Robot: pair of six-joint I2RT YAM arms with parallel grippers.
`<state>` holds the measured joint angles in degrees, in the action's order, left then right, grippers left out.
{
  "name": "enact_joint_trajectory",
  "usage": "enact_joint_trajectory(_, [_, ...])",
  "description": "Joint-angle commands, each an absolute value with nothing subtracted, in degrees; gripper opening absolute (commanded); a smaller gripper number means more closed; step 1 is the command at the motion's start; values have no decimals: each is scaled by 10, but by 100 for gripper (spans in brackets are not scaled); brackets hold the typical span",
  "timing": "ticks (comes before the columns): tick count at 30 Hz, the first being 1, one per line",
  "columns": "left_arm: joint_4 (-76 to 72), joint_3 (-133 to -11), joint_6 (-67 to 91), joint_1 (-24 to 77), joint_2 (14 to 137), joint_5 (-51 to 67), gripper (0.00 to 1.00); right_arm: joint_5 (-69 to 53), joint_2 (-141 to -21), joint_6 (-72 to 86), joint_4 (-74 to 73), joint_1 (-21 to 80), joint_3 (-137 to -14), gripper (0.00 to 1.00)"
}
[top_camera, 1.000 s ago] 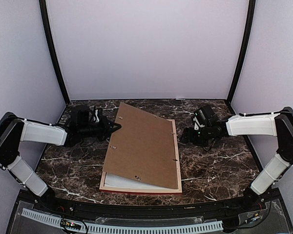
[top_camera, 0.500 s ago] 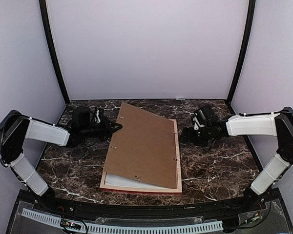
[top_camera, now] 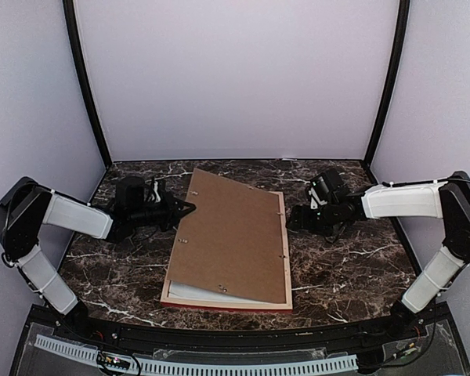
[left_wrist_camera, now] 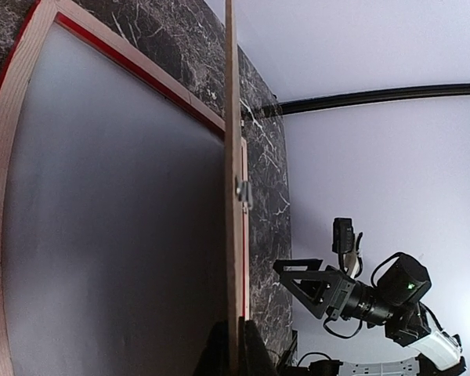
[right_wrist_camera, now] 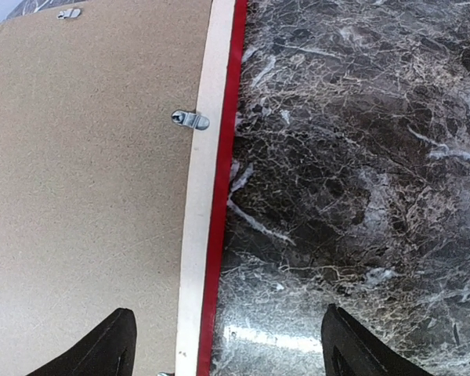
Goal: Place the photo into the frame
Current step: Place the backboard on the frame body, then press the fastener onto the backboard.
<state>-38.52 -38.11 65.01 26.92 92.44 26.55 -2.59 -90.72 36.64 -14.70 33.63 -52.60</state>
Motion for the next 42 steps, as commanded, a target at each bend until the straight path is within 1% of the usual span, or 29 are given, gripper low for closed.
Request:
enact_joint_trajectory(1, [-387,-370,640,279,938,259,5,-43,-927,345,-127,348,-535,82])
enact_joint_trajectory(12, [-377,-374,634,283,952,259,13,-41,-948,302,-168,417,-575,80])
enact_joint_trajectory(15, [-371,-374,631,283,952,257,16,-41,-949,299,-179,427,-573,79])
enact_joint_trajectory(25, [-359,-380,620,283,960,256,24,-65,-951,294,-186,455,-555,76])
enact_joint_trajectory(42, [-359,-384,617,286,976,256,25,-84,-960,304,-191,473,-535,71])
